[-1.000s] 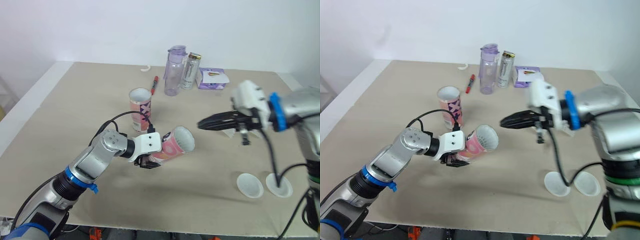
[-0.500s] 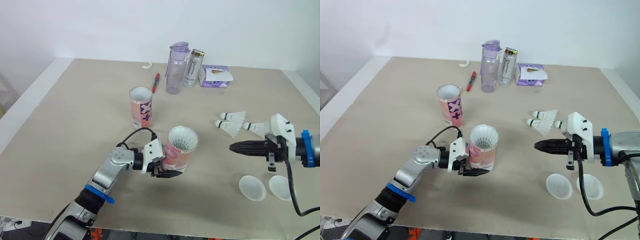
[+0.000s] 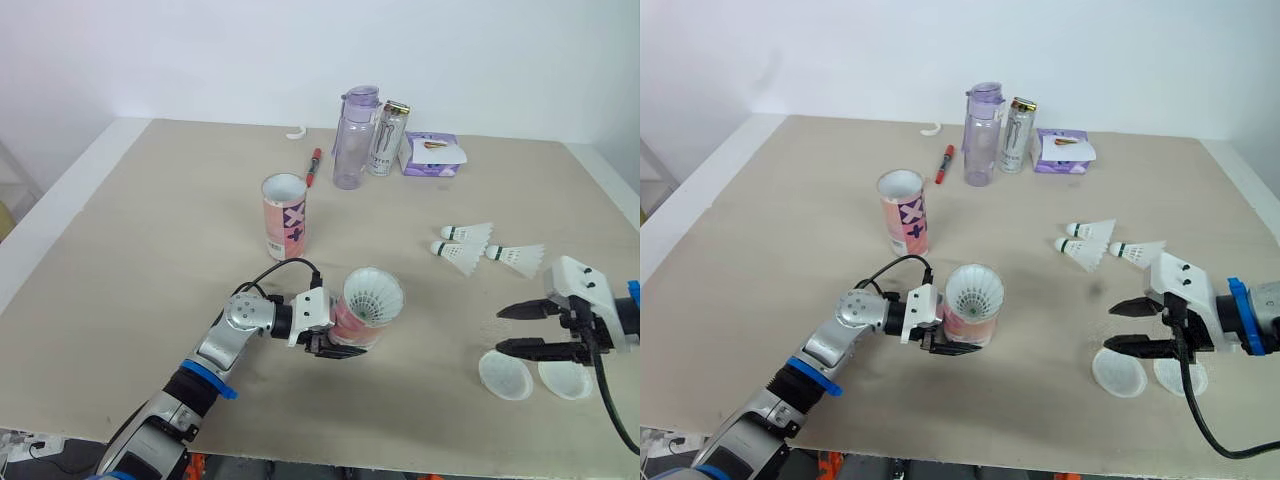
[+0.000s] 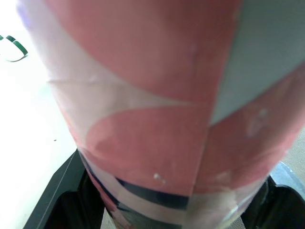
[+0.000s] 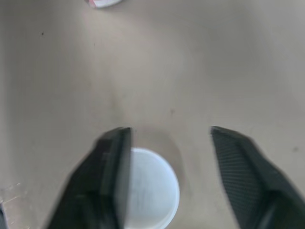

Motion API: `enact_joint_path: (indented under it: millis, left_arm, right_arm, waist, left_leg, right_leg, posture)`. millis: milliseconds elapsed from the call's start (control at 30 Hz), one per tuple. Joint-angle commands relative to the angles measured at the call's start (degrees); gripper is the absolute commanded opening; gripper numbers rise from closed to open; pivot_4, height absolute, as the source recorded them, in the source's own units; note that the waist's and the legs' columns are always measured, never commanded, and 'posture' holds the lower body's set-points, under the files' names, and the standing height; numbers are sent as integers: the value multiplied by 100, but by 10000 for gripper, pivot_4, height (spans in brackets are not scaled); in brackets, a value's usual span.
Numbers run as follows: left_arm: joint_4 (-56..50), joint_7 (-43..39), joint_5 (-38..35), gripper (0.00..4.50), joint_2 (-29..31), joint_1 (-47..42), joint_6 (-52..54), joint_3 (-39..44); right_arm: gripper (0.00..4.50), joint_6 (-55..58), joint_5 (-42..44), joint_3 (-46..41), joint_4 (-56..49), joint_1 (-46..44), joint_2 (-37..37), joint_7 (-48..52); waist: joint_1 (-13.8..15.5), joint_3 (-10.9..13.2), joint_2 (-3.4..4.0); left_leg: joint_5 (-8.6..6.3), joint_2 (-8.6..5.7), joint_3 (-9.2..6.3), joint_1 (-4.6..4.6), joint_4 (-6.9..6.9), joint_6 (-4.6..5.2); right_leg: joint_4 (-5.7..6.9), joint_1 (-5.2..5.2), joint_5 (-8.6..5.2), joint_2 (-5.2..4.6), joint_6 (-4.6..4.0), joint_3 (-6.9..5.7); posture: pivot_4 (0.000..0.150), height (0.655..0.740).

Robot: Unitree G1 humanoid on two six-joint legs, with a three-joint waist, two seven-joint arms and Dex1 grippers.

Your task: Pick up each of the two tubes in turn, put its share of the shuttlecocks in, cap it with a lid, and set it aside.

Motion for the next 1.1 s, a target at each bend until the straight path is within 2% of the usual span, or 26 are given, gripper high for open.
enact_joint_path:
  millis: [33,333,733,833,867,967,1000,1033,1067,1100]
  left_arm:
    - [29,-100,49,30148,-25,48,105,-105]
    - [-111,-144,25,30148,-10,88,369,-107]
    - [-183,-183,-84,30148,-35,153,763,-110]
    - [-198,-179,-57,30148,-29,145,755,-117]
    - [-193,-179,-50,30148,-27,139,749,-117]
    - [-171,-173,-34,30148,-25,128,730,-117]
    - [-164,-168,-28,30148,-27,125,724,-118]
    - [-152,-163,-22,30148,-30,120,717,-118]
    - [-142,-160,-17,30148,-32,117,708,-118]
    - [-136,-158,-13,30148,-32,115,703,-118]
  right_arm:
    - [44247,-27,-183,243,156,-133,-147,-108]
    - [44247,-609,-926,1188,453,-452,-78,-508]
    - [44247,-1202,-1400,1445,676,-526,-212,-494]
    - [36474,-1317,-1462,1447,650,-446,-194,-473]
    - [31122,-1331,-1462,1438,631,-421,-186,-473]
    - [21759,-1395,-1483,1443,599,-383,-182,-478]
    - [20536,-1420,-1492,1448,600,-376,-185,-477]
    - [14647,-1441,-1497,1451,600,-367,-188,-472]
    - [13287,-1468,-1502,1455,594,-353,-184,-471]
    - [9075,-1492,-1505,1457,585,-339,-179,-472]
  waist:
    - [0,0,0]
    - [-2,-5,9]
    - [-2,-6,11]
    - [-2,-7,11]
    - [-2,-7,12]
    - [-2,-7,12]
    - [-2,-7,12]
    - [-2,-7,12]
    - [-2,-7,12]
    - [-2,-7,12]
  left_leg:
    - [0,0,0,0,1,0]
    - [0,0,-1,1,-1,0]
    - [0,-1,-2,2,0,0]
    - [0,-1,-2,2,0,0]
    - [0,-1,-2,3,0,0]
    - [0,-1,-2,4,1,0]
    - [0,-1,-2,4,1,0]
    - [0,-1,-2,4,1,0]
    - [0,-1,-2,4,1,0]
    - [0,-1,-2,6,2,0]
  right_leg:
    - [0,0,0,0,0,0]
    - [1,0,-2,3,2,0]
    - [2,1,-1,3,4,1]
    - [3,2,-1,3,4,1]
    - [4,2,-1,4,4,1]
    - [5,3,0,4,6,1]
    - [5,3,0,4,5,1]
    - [6,4,0,4,4,1]
    - [6,4,0,4,4,1]
    - [7,5,0,4,4,1]
  posture:
    - [1500,7400]
    - [1500,7400]
    - [1500,7400]
    - [1500,7400]
    - [1500,7400]
    - [1500,7400]
    - [1500,7400]
    - [1500,7400]
    - [1500,7400]
    - [1500,7400]
